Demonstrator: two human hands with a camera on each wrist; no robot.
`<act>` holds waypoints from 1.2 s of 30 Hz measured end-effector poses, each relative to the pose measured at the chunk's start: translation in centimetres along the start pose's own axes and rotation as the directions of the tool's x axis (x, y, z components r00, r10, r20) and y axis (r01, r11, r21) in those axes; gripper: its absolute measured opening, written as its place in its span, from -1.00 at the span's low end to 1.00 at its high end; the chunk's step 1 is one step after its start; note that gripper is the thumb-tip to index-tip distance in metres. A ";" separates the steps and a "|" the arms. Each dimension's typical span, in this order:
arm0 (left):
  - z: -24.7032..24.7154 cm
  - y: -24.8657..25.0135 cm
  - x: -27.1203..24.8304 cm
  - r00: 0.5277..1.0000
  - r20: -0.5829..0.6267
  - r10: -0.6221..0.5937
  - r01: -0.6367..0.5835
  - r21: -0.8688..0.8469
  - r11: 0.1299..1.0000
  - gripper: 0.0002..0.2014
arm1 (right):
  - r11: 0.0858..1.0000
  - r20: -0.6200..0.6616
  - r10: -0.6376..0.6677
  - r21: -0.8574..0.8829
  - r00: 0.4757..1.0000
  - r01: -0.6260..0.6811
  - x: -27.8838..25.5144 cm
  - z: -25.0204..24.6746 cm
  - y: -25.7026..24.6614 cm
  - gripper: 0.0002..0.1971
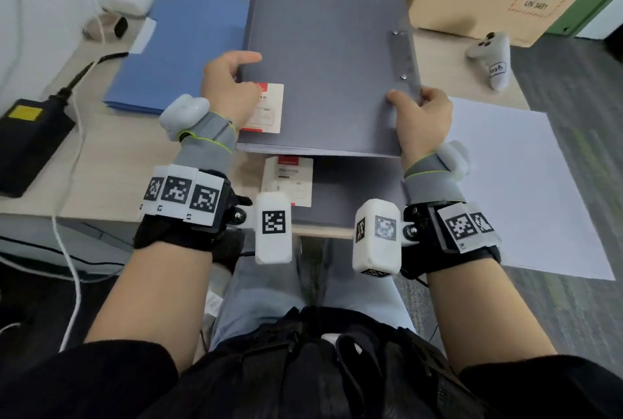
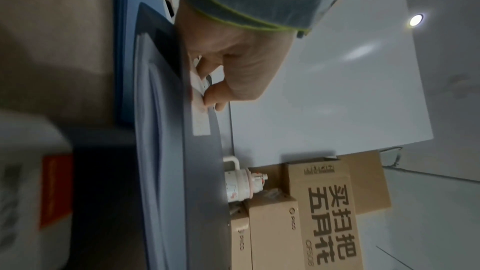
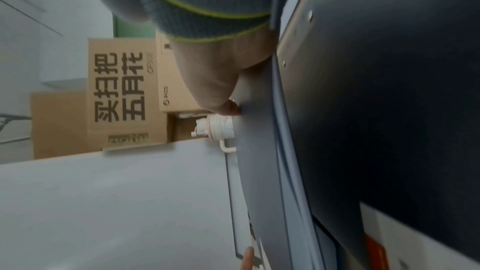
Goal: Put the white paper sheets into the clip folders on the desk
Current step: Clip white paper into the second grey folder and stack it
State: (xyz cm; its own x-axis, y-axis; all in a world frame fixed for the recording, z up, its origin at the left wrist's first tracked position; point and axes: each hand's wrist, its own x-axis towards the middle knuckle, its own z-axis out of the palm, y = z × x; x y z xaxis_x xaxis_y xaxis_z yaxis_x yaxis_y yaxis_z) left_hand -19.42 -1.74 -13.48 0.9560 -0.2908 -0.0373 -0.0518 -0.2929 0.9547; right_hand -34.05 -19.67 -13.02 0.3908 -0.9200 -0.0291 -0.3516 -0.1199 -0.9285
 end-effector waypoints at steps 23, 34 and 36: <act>-10.8 -3.0 12.5 0.973 -0.203 -0.109 0.165 0.280 0.946 -0.49 | 0.990 0.328 0.124 0.019 0.936 -0.138 -1.9 18.2 -5.1 -0.51; -10.9 -4.1 12.2 0.983 -0.162 -0.084 0.143 0.398 0.906 -0.46 | 0.999 0.352 0.040 -0.002 0.935 -0.042 -3.0 18.3 -5.2 -0.64; -10.7 -3.9 12.1 0.989 -0.136 -0.064 0.122 0.470 0.874 -0.50 | 1.000 0.371 0.006 -0.023 0.929 0.002 -2.8 17.9 -5.2 -0.79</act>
State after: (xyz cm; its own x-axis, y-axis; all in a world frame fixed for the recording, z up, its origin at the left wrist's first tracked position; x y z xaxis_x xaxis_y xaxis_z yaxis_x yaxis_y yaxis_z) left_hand -4.54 5.60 -14.55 0.9877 -0.1448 -0.0583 -0.0646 -0.7194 0.6916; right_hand -18.04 -9.82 -14.74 0.6760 -0.7170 -0.1703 -0.3703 -0.1307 -0.9197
